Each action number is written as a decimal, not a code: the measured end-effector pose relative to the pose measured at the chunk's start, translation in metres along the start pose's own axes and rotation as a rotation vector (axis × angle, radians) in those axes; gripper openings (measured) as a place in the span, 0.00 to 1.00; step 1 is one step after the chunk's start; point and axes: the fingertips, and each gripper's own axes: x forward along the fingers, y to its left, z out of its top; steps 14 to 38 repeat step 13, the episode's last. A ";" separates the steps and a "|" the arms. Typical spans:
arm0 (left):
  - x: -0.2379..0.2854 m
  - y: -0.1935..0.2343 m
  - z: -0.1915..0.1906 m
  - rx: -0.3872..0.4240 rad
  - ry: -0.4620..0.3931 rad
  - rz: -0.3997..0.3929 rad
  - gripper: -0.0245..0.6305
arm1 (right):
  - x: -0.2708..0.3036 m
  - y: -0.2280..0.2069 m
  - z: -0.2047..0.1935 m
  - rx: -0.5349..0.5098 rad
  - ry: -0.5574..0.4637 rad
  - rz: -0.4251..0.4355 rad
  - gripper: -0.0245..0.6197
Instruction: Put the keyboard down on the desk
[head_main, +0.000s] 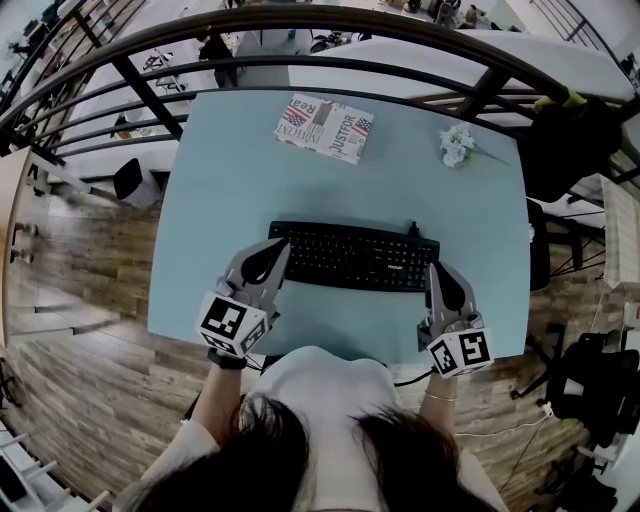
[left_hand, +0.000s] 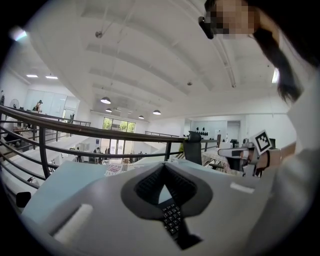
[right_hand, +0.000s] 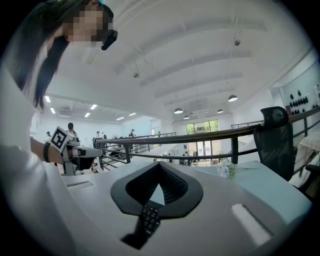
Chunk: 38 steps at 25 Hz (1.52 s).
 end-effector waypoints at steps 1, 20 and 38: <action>0.001 0.000 0.001 0.004 -0.001 -0.004 0.12 | 0.000 -0.001 -0.001 0.001 0.002 -0.002 0.04; 0.000 0.009 -0.002 0.004 0.021 0.013 0.12 | 0.004 -0.001 -0.006 -0.011 0.026 -0.005 0.04; 0.000 0.009 -0.002 0.004 0.021 0.013 0.12 | 0.004 -0.001 -0.006 -0.011 0.026 -0.005 0.04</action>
